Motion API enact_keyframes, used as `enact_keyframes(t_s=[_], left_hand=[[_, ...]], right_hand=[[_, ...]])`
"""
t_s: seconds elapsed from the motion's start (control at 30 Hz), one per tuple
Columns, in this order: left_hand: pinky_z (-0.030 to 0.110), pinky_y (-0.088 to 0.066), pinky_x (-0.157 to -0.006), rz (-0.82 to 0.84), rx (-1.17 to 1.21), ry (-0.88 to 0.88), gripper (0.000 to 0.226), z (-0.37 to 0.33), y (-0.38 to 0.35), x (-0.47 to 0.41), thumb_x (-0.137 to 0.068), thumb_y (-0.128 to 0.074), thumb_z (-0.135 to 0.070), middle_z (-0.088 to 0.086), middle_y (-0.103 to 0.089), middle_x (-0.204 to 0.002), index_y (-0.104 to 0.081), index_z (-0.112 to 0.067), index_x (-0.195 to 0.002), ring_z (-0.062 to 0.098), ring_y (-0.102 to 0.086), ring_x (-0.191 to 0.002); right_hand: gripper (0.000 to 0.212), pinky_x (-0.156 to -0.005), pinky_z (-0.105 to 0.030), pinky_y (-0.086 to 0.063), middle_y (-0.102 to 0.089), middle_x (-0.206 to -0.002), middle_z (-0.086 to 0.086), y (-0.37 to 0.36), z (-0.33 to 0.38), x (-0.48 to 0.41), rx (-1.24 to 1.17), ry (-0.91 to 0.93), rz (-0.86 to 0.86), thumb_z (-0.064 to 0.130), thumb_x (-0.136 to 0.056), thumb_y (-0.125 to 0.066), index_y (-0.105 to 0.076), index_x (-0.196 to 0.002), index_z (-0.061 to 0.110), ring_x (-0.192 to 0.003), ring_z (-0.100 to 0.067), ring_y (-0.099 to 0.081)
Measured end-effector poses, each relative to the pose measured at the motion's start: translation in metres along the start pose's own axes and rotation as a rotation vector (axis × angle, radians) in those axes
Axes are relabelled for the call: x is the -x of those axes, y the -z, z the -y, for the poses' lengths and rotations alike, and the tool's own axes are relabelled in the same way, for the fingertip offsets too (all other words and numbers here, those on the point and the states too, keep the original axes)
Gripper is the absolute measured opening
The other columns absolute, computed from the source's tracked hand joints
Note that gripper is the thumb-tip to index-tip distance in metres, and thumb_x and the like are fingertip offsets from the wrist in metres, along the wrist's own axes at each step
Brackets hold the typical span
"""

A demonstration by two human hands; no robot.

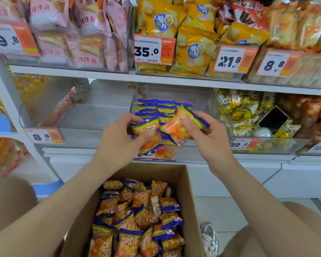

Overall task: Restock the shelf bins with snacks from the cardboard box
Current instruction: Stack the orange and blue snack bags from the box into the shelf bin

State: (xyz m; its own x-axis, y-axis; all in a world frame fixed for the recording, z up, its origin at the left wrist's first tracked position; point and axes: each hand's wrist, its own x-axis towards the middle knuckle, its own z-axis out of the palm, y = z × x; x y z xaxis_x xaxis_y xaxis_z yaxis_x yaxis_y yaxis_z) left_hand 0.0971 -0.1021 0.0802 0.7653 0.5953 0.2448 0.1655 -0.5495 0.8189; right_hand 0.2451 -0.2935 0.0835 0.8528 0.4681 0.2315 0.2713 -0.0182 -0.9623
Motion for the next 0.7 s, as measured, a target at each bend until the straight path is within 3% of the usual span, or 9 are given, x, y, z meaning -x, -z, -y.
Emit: enact_keyframes(t_s=[0.07, 0.13, 0.2, 0.27, 0.3, 0.43, 0.53, 0.63, 0.7], left_hand=[[0.011, -0.052, -0.06, -0.014, -0.013, -0.023, 0.038, -0.008, -0.005, -0.006, -0.089, -0.076, -0.05, -0.02, -0.068, -0.1, -0.059, -0.033, -0.118, 0.001, -0.07, -0.084], [0.015, -0.055, -0.065, -0.006, -0.055, -0.061, 0.037, -0.012, -0.011, -0.014, -0.09, -0.075, -0.049, -0.02, -0.066, -0.101, -0.06, -0.034, -0.12, 0.001, -0.068, -0.085], [0.022, -0.057, -0.072, 0.015, -0.104, -0.093, 0.038, -0.013, -0.017, -0.022, -0.09, -0.076, -0.049, -0.018, -0.067, -0.105, -0.062, -0.034, -0.122, 0.001, -0.067, -0.088], [0.017, -0.053, -0.072, 0.055, -0.124, -0.11, 0.036, -0.013, -0.024, -0.028, -0.09, -0.077, -0.047, -0.022, -0.063, -0.105, -0.062, -0.036, -0.121, -0.001, -0.065, -0.09], [0.012, -0.049, -0.069, 0.075, -0.138, -0.119, 0.035, -0.013, -0.028, -0.031, -0.09, -0.077, -0.047, -0.025, -0.06, -0.102, -0.06, -0.038, -0.12, -0.002, -0.063, -0.09], [0.004, -0.043, -0.062, 0.127, -0.188, -0.14, 0.032, -0.015, -0.037, -0.044, -0.094, -0.072, -0.049, -0.032, -0.051, -0.091, -0.052, -0.04, -0.117, -0.008, -0.058, -0.082], [0.007, -0.044, -0.062, 0.142, -0.191, -0.143, 0.03, -0.016, -0.044, -0.053, -0.095, -0.069, -0.052, -0.03, -0.054, -0.092, -0.055, -0.039, -0.118, -0.007, -0.06, -0.079], [0.018, -0.057, -0.064, 0.159, -0.17, -0.133, 0.033, -0.016, -0.05, -0.059, -0.094, -0.07, -0.05, -0.025, -0.061, -0.093, -0.062, -0.034, -0.122, 0.0, -0.068, -0.076], [0.022, -0.06, -0.068, 0.167, -0.167, -0.12, 0.034, -0.014, -0.052, -0.062, -0.094, -0.07, -0.05, -0.023, -0.063, -0.096, -0.064, -0.034, -0.123, 0.001, -0.069, -0.079]], right_hand=[[0.034, -0.093, -0.05, -0.058, -0.075, -0.118, 0.007, 0.008, -0.006, -0.023, 0.161, 0.165, -0.097, 0.05, -0.094, -0.072, -0.07, -0.125, 0.037, -0.111, -0.019, -0.071], [0.035, -0.087, -0.05, -0.057, -0.073, -0.117, 0.009, 0.019, -0.016, -0.049, 0.345, 0.26, -0.132, 0.052, -0.094, -0.067, -0.069, -0.126, 0.038, -0.106, -0.02, -0.068], [0.037, -0.079, -0.037, -0.051, -0.073, -0.111, 0.004, 0.033, -0.025, -0.073, 0.555, 0.291, -0.118, 0.05, -0.093, -0.068, -0.07, -0.126, 0.033, -0.096, -0.021, -0.066], [0.039, -0.079, -0.028, -0.041, -0.073, -0.11, -0.005, 0.045, -0.036, -0.097, 0.806, 0.295, -0.055, 0.042, -0.093, -0.073, -0.072, -0.129, 0.028, -0.1, -0.024, -0.064], [0.039, -0.082, -0.028, -0.042, -0.074, -0.113, -0.007, 0.047, -0.043, -0.108, 0.897, 0.29, -0.007, 0.04, -0.093, -0.074, -0.072, -0.129, 0.025, -0.104, -0.025, -0.065], [0.045, -0.091, -0.039, -0.058, -0.076, -0.122, -0.006, 0.039, -0.061, -0.135, 1.057, 0.166, 0.104, 0.046, -0.093, -0.076, -0.072, -0.133, 0.025, -0.109, -0.029, -0.072], [0.046, -0.093, -0.045, -0.057, -0.074, -0.123, -0.012, 0.024, -0.074, -0.152, 1.181, 0.094, 0.157, 0.042, -0.095, -0.076, -0.066, -0.134, 0.021, -0.114, -0.036, -0.069], [0.043, -0.091, -0.045, -0.054, -0.069, -0.123, -0.019, 0.012, -0.081, -0.173, 1.177, 0.038, 0.179, 0.032, -0.096, -0.075, -0.054, -0.13, 0.014, -0.115, -0.042, -0.065], [0.034, -0.096, -0.042, -0.051, -0.068, -0.126, -0.016, 0.007, -0.082, -0.185, 1.145, 0.004, 0.206, 0.024, -0.096, -0.075, -0.061, -0.125, 0.013, -0.119, -0.038, -0.063]])
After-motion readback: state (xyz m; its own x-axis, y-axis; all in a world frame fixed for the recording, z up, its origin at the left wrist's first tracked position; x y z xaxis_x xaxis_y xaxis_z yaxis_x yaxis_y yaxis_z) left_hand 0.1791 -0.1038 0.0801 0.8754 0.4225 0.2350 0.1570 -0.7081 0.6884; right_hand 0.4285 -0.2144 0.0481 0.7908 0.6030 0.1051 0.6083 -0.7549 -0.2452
